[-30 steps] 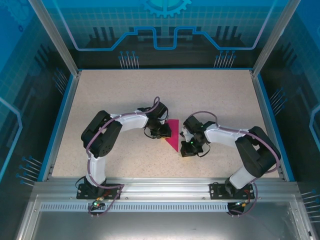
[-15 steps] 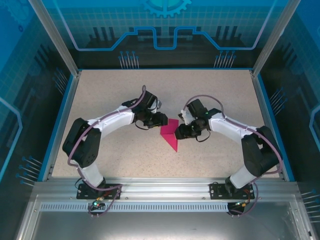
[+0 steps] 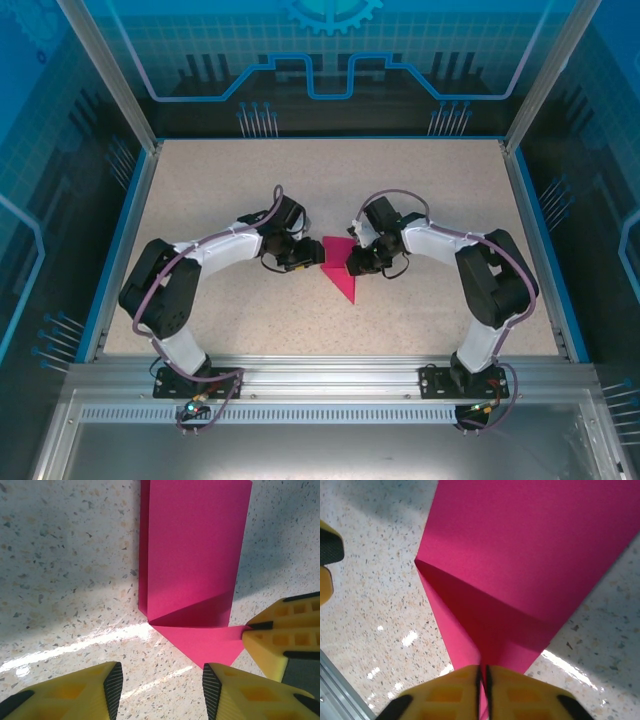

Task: Fold a paper plane with a square sheet of paper (fold left side to right side)
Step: Fourth fold the wing at the center of the table.

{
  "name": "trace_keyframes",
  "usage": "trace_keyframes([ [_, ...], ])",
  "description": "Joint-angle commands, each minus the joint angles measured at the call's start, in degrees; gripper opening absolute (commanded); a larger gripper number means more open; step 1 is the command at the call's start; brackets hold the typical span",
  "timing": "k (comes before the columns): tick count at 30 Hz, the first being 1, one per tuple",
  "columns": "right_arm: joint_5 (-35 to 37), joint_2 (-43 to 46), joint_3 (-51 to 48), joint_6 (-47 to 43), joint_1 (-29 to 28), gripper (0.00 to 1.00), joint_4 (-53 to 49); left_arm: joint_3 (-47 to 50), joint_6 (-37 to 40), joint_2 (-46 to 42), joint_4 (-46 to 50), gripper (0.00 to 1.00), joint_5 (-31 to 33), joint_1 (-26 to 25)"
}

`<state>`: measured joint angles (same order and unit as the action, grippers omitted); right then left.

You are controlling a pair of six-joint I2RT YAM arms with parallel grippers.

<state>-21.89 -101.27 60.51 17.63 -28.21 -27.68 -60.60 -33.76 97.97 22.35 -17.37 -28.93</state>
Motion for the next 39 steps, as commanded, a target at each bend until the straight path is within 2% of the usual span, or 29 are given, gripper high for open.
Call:
trace_keyframes([
  [1, 0.9, 0.3, 0.5, -0.4, 0.2, 0.08, 0.3, -0.1, -1.2, 1.9, -1.5, 0.51, -1.0, 0.1],
  [5, 1.3, 0.9, 0.0, -0.6, 1.0, 0.05, -0.1, -0.6, -2.4, 3.1, -2.9, 0.51, -2.5, -0.1],
  [17, 0.6, 1.2, -1.2, -0.5, 2.1, 0.06, 0.4, -3.9, -3.9, 7.9, -4.9, 0.50, -4.0, -2.3],
  [21, 0.2, 1.0, -1.3, -0.6, 2.1, 0.06, 0.5, -5.5, -4.3, 9.5, -5.1, 0.45, -4.2, -3.0],
  [26, 0.4, 1.0, -1.6, -0.7, 2.1, 0.07, 0.6, -6.6, -4.6, 10.4, -5.2, 0.33, -4.0, -3.4],
  [29, 1.1, 1.5, -1.9, -0.8, 2.2, 0.11, 0.4, -6.7, -4.7, 10.4, -4.9, 0.25, -3.8, -3.6],
  [31, 2.4, 3.1, -2.5, -0.6, 2.1, 0.19, 0.5, -6.7, -4.8, 10.2, -4.7, 0.21, -3.7, -3.7],
  [34, 5.3, 7.6, -4.4, -0.4, 2.0, 0.28, 1.2, -6.4, -5.4, 9.8, -4.7, 0.17, -3.5, -4.1],
  [39, 14.1, 14.8, -8.6, 0.1, -2.6, 0.32, 2.4, -6.0, -6.4, 9.2, -4.6, 0.16, -3.1, -4.3],
])
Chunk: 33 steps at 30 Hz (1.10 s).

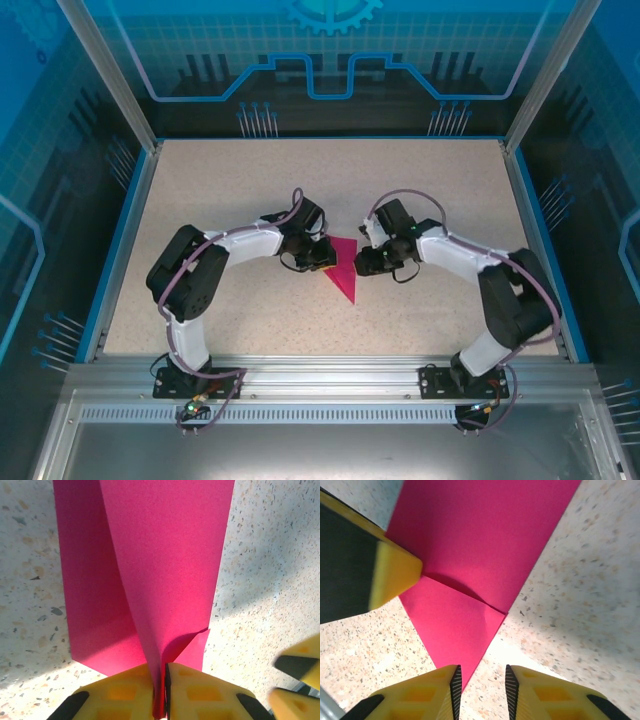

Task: Fold a paper plane with a square sheet of paper (fold left side to right side)
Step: Fourth fold the wing at the center of the table.

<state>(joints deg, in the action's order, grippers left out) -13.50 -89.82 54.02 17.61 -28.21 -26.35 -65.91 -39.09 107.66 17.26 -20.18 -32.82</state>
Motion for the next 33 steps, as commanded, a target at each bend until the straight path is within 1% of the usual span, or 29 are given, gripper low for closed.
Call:
trace_keyframes([
  [1, 7.8, 4.4, -3.2, 0.8, -4.8, 0.33, 2.0, -0.7, -1.2, -0.6, 0.6, 0.16, -0.2, -0.4],
  [3, 10.9, 5.5, -5.9, 2.3, -8.6, 0.34, 4.5, -0.8, -1.3, -0.6, 0.7, 0.16, -0.2, -0.4],
  [7, 18.2, 4.7, -7.4, 3.4, -16.1, 0.35, 7.9, -1.1, -1.5, -0.5, 1.3, 0.15, 0.0, -0.4],
  [10, 21.9, 2.7, -6.9, 2.2, -19.3, 0.36, 9.2, -1.8, -1.9, -0.2, 2.1, 0.15, 0.0, -0.4],
  [16, 22.4, -0.7, -4.9, -1.5, -21.6, 0.37, 9.4, -2.4, -2.7, 0.3, 2.6, 0.15, -0.1, -0.4],
  [24, 24.5, -4.8, -2.0, -1.6, -21.9, 0.36, 7.8, -2.9, -2.7, 0.7, 3.2, 0.15, -0.3, -0.5],
  [28, 25.8, -5.4, -1.9, -1.3, -21.6, 0.32, 7.2, -3.0, -2.6, 0.7, 3.1, 0.15, -0.4, -0.5],
  [33, 25.5, -5.8, -2.1, -1.3, -20.7, 0.24, 6.9, -3.1, -2.4, 0.6, 3.3, 0.15, -0.5, -0.5],
])
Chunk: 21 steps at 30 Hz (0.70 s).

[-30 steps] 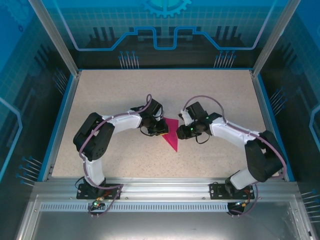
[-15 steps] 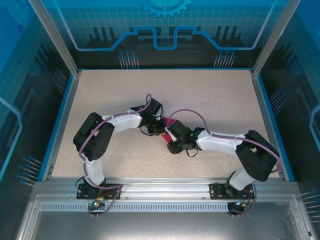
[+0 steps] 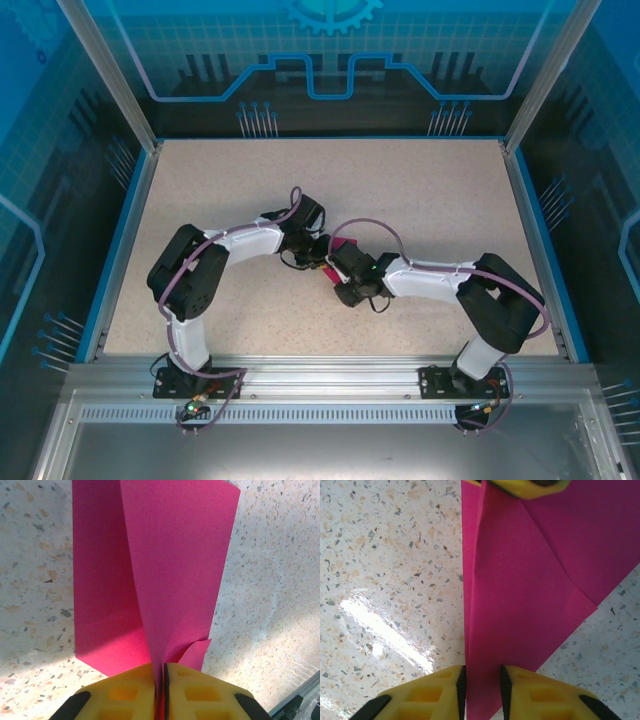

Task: Fold a paper plane with a square sheet of paper (fold left side to right side)
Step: Fourth fold the wing at the center of the table.

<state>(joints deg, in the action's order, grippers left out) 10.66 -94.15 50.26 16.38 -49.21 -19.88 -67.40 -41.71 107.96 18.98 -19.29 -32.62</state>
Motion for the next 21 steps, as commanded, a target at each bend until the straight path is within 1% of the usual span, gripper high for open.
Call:
trace_keyframes([
  [1, 1.3, -1.6, 1.6, -0.1, 0.4, 0.22, 0.4, -1.7, 0.3, 0.3, 1.6, 0.16, -1.4, -0.6],
  [4, 1.1, -1.6, 1.3, -0.2, 0.4, 0.16, 0.1, -1.8, 0.6, 0.0, 1.7, 0.18, -1.3, -0.6],
  [8, 0.6, -1.1, 0.5, -0.2, 0.5, 0.10, 0.1, -2.1, 1.5, -1.1, 2.5, 0.25, -0.8, -0.4],
  [14, -0.8, -0.6, -1.3, -0.1, 1.1, 0.05, 0.4, -1.6, 2.8, -5.0, 3.6, 0.44, -0.7, 1.6],
  [16, -1.0, -0.5, -1.6, -0.1, 1.2, 0.04, 0.3, -1.1, 3.0, -6.7, 3.8, 0.51, -0.7, 2.9],
  [21, -1.2, -0.1, -2.2, -0.2, 1.2, 0.04, 0.6, 1.2, 2.7, -11.0, 2.4, 0.65, -0.6, 5.6],
])
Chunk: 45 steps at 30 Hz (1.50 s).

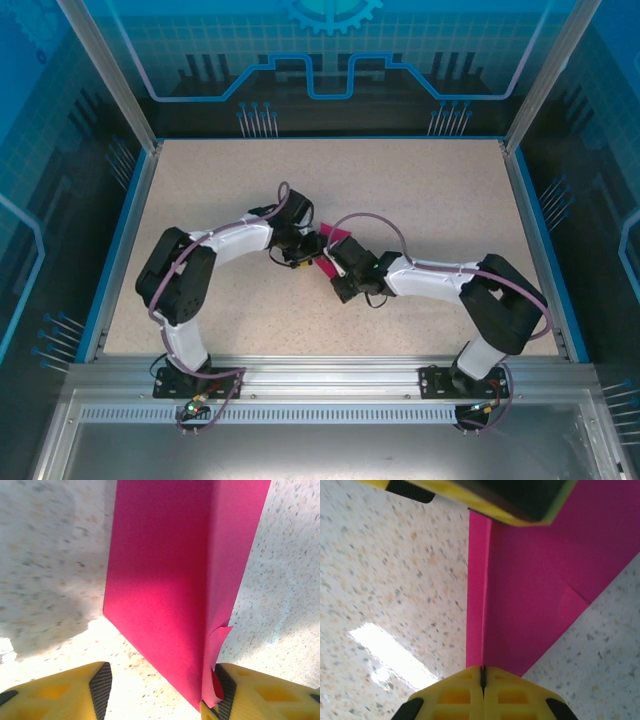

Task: Fold a paper plane with a square sheet of paper (fold left side to right side)
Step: Fourth fold the wing at the center of the table.

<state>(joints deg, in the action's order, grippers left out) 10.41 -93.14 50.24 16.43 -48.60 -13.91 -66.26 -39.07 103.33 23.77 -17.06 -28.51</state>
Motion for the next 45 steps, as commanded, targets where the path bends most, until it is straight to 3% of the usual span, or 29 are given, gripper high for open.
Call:
trace_keyframes([
  [1, -1.1, -1.1, -2.2, -0.3, 0.6, 0.04, -5.4, 0.7, -0.3, -7.1, -3.0, 0.67, -2.7, 2.1],
  [6, -1.1, -1.0, -2.3, -0.3, 0.7, 0.04, -5.3, 4.5, -2.6, -8.6, -6.9, 0.73, -3.6, 3.5],
  [10, -1.1, -0.9, -2.3, -0.4, 0.7, 0.04, -5.4, 6.1, -3.5, -8.6, -8.3, 0.72, -3.7, 3.8],
  [16, -8.2, 3.4, -5.7, 0.1, 4.6, 0.04, -2.4, 10.0, -3.5, -9.7, -10.6, 0.56, -3.9, 3.4],
  [21, -14.3, 4.0, -7.3, 0.2, 7.6, 0.04, -0.1, 12.4, -4.6, -8.1, -14.2, 0.41, -4.2, 0.2],
  [33, -20.7, 4.1, -10.0, 1.5, 12.8, 0.04, 3.0, 7.5, -6.0, 0.3, -15.4, 0.28, -4.8, -3.3],
  [45, -23.3, 4.5, -10.8, 2.5, 15.1, 0.04, 4.3, 2.6, -6.2, 6.2, -14.9, 0.27, -5.2, -4.4],
])
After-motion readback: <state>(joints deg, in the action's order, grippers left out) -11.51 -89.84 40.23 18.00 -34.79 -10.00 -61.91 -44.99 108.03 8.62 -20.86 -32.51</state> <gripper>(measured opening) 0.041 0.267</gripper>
